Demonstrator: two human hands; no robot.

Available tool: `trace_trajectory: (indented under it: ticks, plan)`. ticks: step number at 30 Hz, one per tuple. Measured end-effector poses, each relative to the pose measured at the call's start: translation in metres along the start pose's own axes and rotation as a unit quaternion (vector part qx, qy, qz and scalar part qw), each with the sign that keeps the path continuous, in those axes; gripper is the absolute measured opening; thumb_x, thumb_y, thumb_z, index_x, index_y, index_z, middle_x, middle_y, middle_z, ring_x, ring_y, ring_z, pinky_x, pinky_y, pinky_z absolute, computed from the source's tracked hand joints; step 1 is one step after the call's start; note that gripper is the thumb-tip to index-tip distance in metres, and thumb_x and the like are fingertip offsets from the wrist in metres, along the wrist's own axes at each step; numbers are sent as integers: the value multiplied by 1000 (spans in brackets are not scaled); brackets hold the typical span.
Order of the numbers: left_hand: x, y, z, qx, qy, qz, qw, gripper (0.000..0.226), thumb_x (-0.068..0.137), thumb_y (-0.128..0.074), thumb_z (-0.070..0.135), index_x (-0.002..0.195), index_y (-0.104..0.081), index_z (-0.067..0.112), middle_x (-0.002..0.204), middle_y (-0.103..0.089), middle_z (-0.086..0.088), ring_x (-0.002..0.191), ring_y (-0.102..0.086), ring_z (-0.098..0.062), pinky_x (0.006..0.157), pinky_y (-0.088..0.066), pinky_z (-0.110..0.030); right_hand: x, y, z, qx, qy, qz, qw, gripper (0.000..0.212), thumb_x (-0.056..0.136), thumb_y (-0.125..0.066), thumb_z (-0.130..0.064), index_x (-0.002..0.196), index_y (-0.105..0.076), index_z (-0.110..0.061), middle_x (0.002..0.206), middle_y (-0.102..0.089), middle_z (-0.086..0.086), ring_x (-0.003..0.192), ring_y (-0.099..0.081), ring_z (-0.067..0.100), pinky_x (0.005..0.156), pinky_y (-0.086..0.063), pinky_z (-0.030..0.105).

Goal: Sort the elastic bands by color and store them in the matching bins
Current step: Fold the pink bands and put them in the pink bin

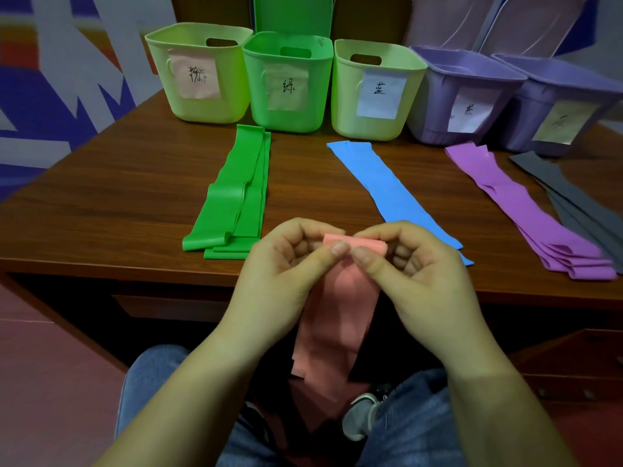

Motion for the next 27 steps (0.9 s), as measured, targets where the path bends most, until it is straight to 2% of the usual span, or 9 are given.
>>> trace_trajectory:
  ticks: [5,11,13,16,18,20,21,25,27]
  plan:
    - [0,0,2,0,6,-5,1000,21,71,-64,18,90,-65,9,78,-71,0,74,-65,-5,67,-50,-15,0,1,-3,34,19,12,999,14,73,-72,-18,86,-69,-23,89,-72,-3,87,-68,12,79,-51,22]
    - [-3,-10,-3,-23,57,-46,997,23,74,-60,18,94,-65,7,75,-71,2,67,-65,-3,62,-50,-13,-1,6,-8,19,29,18,999,16,74,-72,-15,85,-71,-27,87,-72,-3,84,-68,12,75,-52,22]
    - [-2,-9,-3,-21,55,-38,998,22,73,-61,18,91,-66,7,73,-71,0,64,-65,-4,59,-50,-13,-2,6,-8,15,29,17,999,17,74,-72,-16,87,-70,-26,89,-72,-4,87,-68,13,77,-52,24]
    - [-1,-7,-2,-26,50,-24,998,24,71,-63,14,92,-66,3,70,-71,-1,60,-64,-4,56,-48,-12,-2,4,-5,32,24,14,999,20,71,-74,-16,86,-70,-29,89,-71,-5,88,-68,11,78,-51,20]
    - [-1,-6,0,-29,41,-17,999,26,68,-64,12,92,-65,3,71,-71,0,62,-64,-3,58,-48,-12,-1,3,-3,38,13,6,999,22,68,-80,-27,86,-70,-31,90,-72,-6,88,-68,10,78,-51,19]
    - [-1,-3,4,-26,25,-8,999,26,65,-66,12,90,-66,6,71,-71,0,66,-64,-4,62,-49,-12,-1,1,-1,32,-3,-6,999,35,62,-81,-48,89,-70,-29,92,-72,-4,90,-68,13,79,-51,20]
    - [0,-3,6,-23,18,-6,1000,26,64,-67,11,89,-66,7,73,-71,0,68,-65,-4,64,-50,-13,-1,2,0,35,-8,-5,999,39,61,-79,-53,88,-71,-26,91,-73,-2,89,-68,14,79,-52,21]
    - [-1,-2,7,-11,7,-10,1000,24,63,-69,7,87,-67,9,78,-73,-3,74,-67,-8,68,-52,-16,0,6,2,44,-21,22,999,17,72,-72,-30,85,-71,-20,83,-73,-3,79,-68,10,74,-52,20]
    - [-2,-1,7,2,2,-12,1000,24,65,-76,5,87,-70,12,82,-73,-5,78,-67,-11,72,-54,-18,-1,7,6,53,-30,21,998,18,72,-70,-26,88,-71,-18,84,-74,-2,81,-69,11,76,-53,22]
Point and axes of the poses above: each hand's wrist, its own x-axis towards the middle knuckle, its own y-axis out of the back of the hand, z = x × y, the point moved 10 cm from there along x, towards the middle knuckle
